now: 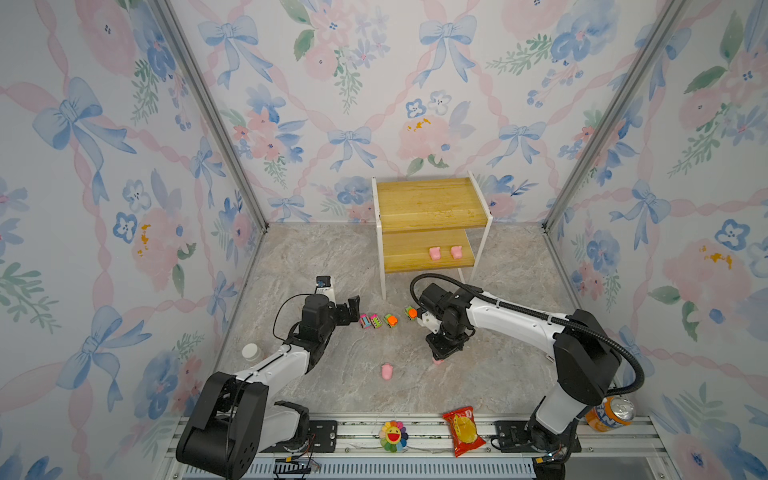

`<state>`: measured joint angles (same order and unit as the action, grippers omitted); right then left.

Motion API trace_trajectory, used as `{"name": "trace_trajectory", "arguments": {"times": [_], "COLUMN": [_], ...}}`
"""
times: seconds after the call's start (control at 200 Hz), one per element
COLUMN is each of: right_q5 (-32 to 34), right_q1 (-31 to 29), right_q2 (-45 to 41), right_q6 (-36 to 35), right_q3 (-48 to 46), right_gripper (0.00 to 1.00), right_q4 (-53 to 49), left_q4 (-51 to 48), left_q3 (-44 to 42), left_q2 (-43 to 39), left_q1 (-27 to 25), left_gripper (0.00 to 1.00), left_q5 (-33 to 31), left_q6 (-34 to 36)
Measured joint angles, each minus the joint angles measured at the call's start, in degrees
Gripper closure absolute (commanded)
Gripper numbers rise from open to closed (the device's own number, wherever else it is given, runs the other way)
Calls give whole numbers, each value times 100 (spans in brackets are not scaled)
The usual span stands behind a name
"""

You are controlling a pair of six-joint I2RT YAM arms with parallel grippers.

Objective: Place and organize the plastic toys onto the shelf
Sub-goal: 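Withdraw the right gripper, still holding the pink pig, back over the table, then open the right gripper, dropping the pink pig onto the table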

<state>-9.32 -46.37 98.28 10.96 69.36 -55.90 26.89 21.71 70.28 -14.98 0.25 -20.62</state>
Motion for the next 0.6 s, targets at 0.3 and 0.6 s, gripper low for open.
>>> {"name": "trace_trajectory", "arguments": {"times": [0.3, 0.6], "right_q5": [136, 258], "right_q1": [-101, -142], "right_q2": [387, 417], "right_q6": [-120, -98], "right_q3": [92, 149], "right_gripper": [56, 44], "right_q4": [-280, -240], "left_q4": [-4, -4], "left_q3": [-7, -9], "left_q2": [-74, -85], "left_q1": [0, 0], "left_gripper": [2, 2], "left_q5": [-42, -42], "left_q6": [0, 0]}}
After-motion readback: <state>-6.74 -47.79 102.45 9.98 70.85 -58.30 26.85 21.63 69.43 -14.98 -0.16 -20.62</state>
